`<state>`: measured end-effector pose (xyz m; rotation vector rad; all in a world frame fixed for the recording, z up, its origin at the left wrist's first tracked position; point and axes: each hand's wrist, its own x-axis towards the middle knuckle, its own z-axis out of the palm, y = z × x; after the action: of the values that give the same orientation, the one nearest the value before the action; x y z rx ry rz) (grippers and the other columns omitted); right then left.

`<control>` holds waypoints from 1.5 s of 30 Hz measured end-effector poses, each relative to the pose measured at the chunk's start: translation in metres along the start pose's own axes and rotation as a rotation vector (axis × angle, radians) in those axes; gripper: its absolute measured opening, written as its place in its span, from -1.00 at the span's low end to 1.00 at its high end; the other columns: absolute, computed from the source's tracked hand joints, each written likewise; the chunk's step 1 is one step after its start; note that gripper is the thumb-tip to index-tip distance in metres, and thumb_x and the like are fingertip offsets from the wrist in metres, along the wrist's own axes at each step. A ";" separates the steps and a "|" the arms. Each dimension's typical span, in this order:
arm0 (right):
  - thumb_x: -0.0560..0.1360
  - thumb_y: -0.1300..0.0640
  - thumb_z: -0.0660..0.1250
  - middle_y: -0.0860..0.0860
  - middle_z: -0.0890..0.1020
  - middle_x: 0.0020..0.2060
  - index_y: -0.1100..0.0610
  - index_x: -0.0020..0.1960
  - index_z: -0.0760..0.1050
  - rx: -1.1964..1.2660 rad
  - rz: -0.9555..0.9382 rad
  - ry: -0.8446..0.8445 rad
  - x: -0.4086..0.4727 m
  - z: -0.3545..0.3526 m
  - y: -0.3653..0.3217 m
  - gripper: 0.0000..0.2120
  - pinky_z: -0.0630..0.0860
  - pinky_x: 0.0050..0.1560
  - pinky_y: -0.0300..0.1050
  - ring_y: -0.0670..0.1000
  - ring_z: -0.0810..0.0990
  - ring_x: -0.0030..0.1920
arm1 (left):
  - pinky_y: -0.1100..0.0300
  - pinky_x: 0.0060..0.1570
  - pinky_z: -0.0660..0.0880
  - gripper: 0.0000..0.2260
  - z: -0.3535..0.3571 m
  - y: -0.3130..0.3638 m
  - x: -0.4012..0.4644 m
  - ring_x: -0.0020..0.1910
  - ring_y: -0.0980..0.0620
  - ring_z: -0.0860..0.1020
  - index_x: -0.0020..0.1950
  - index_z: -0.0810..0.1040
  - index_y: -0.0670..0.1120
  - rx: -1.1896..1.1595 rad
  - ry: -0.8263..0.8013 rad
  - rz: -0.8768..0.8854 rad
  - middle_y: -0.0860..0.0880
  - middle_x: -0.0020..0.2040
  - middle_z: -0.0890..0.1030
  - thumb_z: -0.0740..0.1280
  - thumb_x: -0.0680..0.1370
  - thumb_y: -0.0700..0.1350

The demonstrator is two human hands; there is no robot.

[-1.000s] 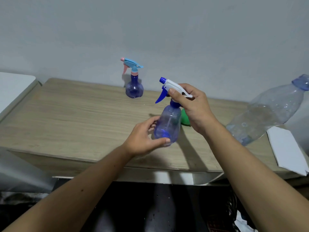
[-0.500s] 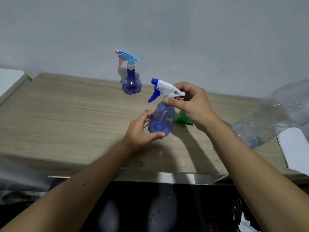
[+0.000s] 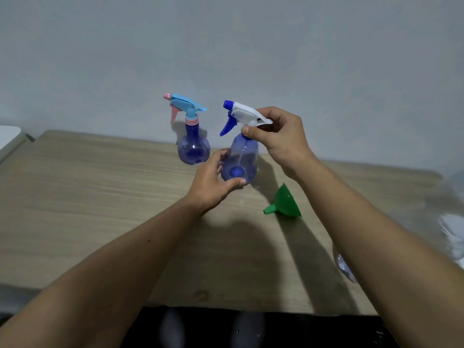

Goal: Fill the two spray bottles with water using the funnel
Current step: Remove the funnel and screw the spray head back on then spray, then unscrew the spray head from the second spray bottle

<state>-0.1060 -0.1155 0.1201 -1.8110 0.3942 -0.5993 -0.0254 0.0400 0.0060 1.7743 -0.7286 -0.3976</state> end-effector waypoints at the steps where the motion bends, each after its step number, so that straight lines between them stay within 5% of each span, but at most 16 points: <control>1: 0.44 0.30 0.60 0.08 0.74 -0.12 0.19 0.10 0.68 -0.004 -0.003 0.009 0.007 0.001 0.002 -0.74 0.65 -0.03 -0.17 -0.06 0.70 -0.15 | 0.01 0.48 0.55 -0.20 0.001 0.001 0.007 0.46 0.09 0.56 0.63 0.39 0.03 0.007 0.002 -0.001 0.07 0.51 0.55 0.68 0.47 -0.06; 12: 0.47 0.19 0.60 -0.02 0.72 -0.05 0.07 0.19 0.63 -0.064 -0.020 0.126 0.054 0.013 0.023 -0.68 0.71 0.05 -0.09 -0.06 0.68 -0.06 | 0.33 0.32 0.45 -0.21 0.003 -0.010 0.052 0.41 0.20 0.52 0.66 0.35 0.04 0.031 -0.023 0.004 0.17 0.48 0.54 0.65 0.51 -0.05; 20: 0.46 0.18 0.61 -0.06 0.71 -0.01 0.07 0.22 0.62 -0.077 -0.024 0.115 0.052 0.012 0.020 -0.64 0.70 0.11 -0.04 -0.09 0.69 -0.01 | -0.05 0.58 0.46 -0.08 0.004 -0.012 0.050 0.59 0.07 0.46 0.76 0.20 0.06 0.039 -0.022 0.008 0.06 0.64 0.46 0.64 0.52 0.03; 26: 0.44 0.21 0.63 -0.06 0.63 0.26 0.02 0.41 0.53 -0.098 -0.021 0.133 0.041 0.010 0.008 -0.40 0.66 0.23 -0.02 -0.03 0.67 0.17 | -0.04 0.61 0.40 0.00 -0.003 -0.003 0.034 0.66 0.02 0.37 0.79 0.12 0.02 -0.046 0.080 -0.047 0.01 0.72 0.33 0.66 0.50 -0.02; 30: 0.42 0.09 0.63 -0.06 0.45 0.37 -0.01 0.41 0.42 -0.194 -0.083 0.310 0.009 0.016 0.004 -0.36 0.52 0.22 -0.28 -0.09 0.53 0.22 | -0.01 0.47 0.57 -0.15 -0.025 -0.013 0.011 0.41 0.04 0.62 0.68 0.39 -0.01 -0.045 0.135 -0.059 -0.03 0.45 0.64 0.69 0.46 -0.04; 35: 0.44 0.13 0.62 -0.04 0.61 0.14 0.01 0.19 0.53 -0.145 -0.109 0.262 -0.026 0.043 0.017 -0.60 0.61 0.08 -0.12 -0.12 0.59 0.03 | -0.07 0.16 0.70 -0.49 -0.061 -0.032 -0.006 0.00 0.02 0.73 0.29 0.67 -0.02 0.072 0.341 -0.045 0.03 0.01 0.73 0.73 0.39 0.00; 39: 0.47 0.10 0.61 -0.10 0.66 0.11 0.07 0.27 0.59 -0.112 -0.068 0.080 -0.021 0.075 0.025 -0.59 0.62 0.16 -0.16 -0.15 0.64 0.10 | -0.07 0.13 0.70 -0.35 -0.081 -0.034 0.001 0.09 -0.04 0.67 0.32 0.59 0.00 0.071 0.467 -0.071 -0.01 0.18 0.65 0.77 0.32 0.05; 45: 0.52 0.03 0.56 -0.07 0.59 0.40 0.04 0.48 0.49 -0.115 0.025 -0.028 0.010 0.119 0.035 -0.43 0.50 0.34 -0.20 -0.08 0.52 0.40 | 0.09 0.43 0.49 0.01 -0.095 -0.036 0.022 0.49 0.00 0.49 0.64 0.35 0.00 0.084 0.283 -0.103 -0.02 0.58 0.48 0.79 0.30 0.01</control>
<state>-0.0283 -0.0390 0.0609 -1.9195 0.4393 -0.5430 0.0574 0.1024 0.0045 1.9044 -0.4599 -0.1796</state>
